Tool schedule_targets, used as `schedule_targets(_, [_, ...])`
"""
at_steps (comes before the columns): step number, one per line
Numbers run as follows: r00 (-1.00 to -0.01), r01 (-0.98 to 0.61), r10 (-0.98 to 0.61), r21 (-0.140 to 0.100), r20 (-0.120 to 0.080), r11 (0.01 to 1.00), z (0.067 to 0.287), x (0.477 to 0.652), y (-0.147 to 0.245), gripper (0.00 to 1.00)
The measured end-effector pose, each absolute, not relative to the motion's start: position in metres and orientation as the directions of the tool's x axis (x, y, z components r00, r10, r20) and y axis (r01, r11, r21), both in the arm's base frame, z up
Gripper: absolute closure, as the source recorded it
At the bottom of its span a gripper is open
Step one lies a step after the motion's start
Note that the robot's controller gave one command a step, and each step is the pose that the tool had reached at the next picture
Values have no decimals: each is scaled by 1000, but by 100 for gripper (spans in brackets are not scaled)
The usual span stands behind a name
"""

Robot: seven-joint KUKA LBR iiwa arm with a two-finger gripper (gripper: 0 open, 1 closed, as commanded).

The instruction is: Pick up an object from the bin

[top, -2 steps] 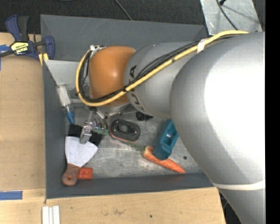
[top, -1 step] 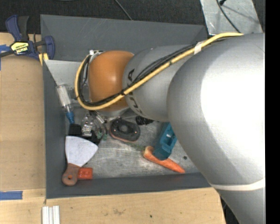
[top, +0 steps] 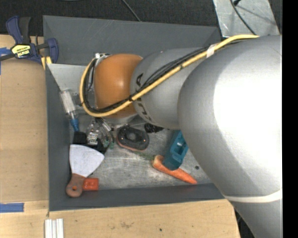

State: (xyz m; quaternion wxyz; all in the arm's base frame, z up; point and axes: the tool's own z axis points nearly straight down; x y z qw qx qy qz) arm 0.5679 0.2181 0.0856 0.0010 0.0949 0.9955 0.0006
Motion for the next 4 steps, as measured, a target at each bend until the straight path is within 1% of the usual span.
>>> schedule_targets(1, [-982,188,188,0,0,982,89,567,218,100])
schedule_targets(4, [-982,190,190,0,0,982,125,567,217,100])
